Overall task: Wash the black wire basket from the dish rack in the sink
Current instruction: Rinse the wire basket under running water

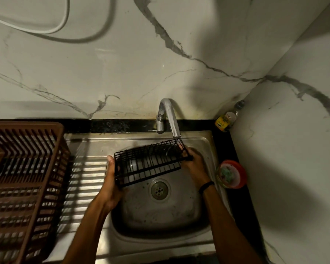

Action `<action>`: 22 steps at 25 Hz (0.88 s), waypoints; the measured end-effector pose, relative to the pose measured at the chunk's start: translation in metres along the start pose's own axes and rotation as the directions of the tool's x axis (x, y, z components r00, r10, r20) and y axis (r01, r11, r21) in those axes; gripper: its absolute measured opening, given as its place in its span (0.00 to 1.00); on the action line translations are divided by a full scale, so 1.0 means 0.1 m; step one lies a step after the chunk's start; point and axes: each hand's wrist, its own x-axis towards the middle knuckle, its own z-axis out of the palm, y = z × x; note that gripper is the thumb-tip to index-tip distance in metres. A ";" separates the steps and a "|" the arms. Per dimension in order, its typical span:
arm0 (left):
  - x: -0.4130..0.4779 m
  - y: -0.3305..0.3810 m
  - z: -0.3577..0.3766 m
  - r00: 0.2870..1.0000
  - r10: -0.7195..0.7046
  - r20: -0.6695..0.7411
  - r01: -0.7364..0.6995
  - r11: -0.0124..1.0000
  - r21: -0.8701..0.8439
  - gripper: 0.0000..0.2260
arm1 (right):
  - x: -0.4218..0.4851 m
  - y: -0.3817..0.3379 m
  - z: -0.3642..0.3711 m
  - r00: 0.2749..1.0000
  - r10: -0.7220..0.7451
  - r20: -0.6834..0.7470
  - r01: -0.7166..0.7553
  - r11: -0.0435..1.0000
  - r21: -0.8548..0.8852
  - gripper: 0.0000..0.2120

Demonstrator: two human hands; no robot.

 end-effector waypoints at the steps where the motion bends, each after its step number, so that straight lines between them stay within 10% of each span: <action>1: -0.02 0.04 0.09 0.998 0.054 -0.024 -0.054 0.998 0.028 0.34 | -0.02 0.01 -0.01 0.994 0.033 0.104 -0.046 0.992 0.118 0.19; 5: 0.02 0.02 0.11 0.987 0.148 -0.071 -0.139 0.984 0.113 0.24 | -0.10 -0.16 -0.12 0.971 0.088 0.220 -0.186 0.860 0.476 0.19; 19: -0.01 -0.05 0.14 0.950 0.310 -0.032 -0.301 0.939 0.164 0.21 | 0.19 -0.30 0.00 0.886 0.464 -0.004 -0.461 0.881 0.107 0.35; 22: 0.00 0.01 0.23 0.962 0.267 -0.054 -0.255 0.952 0.167 0.22 | 0.13 -0.29 0.01 0.928 0.368 -0.051 -0.366 0.929 0.049 0.17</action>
